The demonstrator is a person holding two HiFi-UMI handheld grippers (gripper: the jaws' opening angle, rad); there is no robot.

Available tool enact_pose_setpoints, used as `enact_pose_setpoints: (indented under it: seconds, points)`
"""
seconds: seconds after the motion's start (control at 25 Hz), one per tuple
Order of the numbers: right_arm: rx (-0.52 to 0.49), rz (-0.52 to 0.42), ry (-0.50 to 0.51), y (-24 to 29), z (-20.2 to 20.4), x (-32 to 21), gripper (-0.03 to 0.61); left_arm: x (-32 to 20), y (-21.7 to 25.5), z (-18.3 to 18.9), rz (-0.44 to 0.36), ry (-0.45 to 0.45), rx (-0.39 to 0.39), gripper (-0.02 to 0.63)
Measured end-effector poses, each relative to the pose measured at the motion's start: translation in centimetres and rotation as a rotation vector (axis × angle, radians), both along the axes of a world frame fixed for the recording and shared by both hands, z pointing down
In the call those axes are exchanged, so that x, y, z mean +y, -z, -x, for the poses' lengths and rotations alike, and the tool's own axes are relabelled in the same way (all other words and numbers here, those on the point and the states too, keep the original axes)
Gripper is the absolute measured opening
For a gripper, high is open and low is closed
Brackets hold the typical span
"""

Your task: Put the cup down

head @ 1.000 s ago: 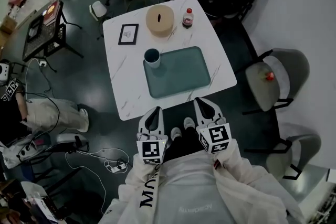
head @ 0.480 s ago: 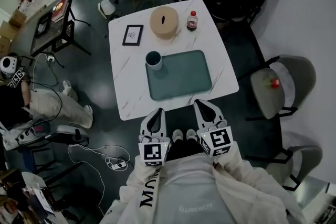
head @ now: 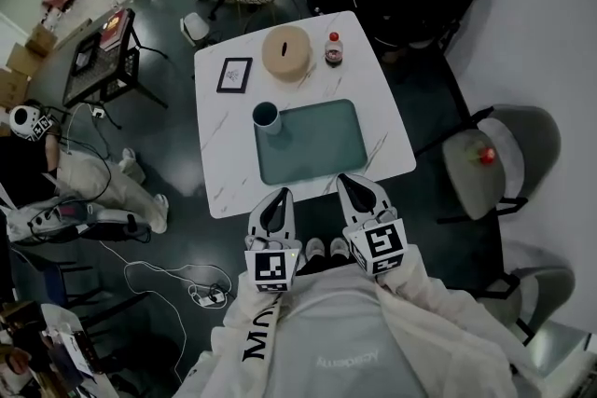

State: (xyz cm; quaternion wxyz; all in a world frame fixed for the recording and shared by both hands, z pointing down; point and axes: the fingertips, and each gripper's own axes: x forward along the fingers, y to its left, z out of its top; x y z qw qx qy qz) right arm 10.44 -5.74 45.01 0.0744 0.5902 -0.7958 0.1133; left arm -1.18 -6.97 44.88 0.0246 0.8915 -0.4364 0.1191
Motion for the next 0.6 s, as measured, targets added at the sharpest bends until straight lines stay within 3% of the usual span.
enact_pose_setpoints:
  seconds: [0.6]
  points:
    - [-0.037,0.015,-0.008,-0.30,-0.88,0.21,0.006,0.11,0.22,-1.09,-0.005,-0.005,-0.003,0.011]
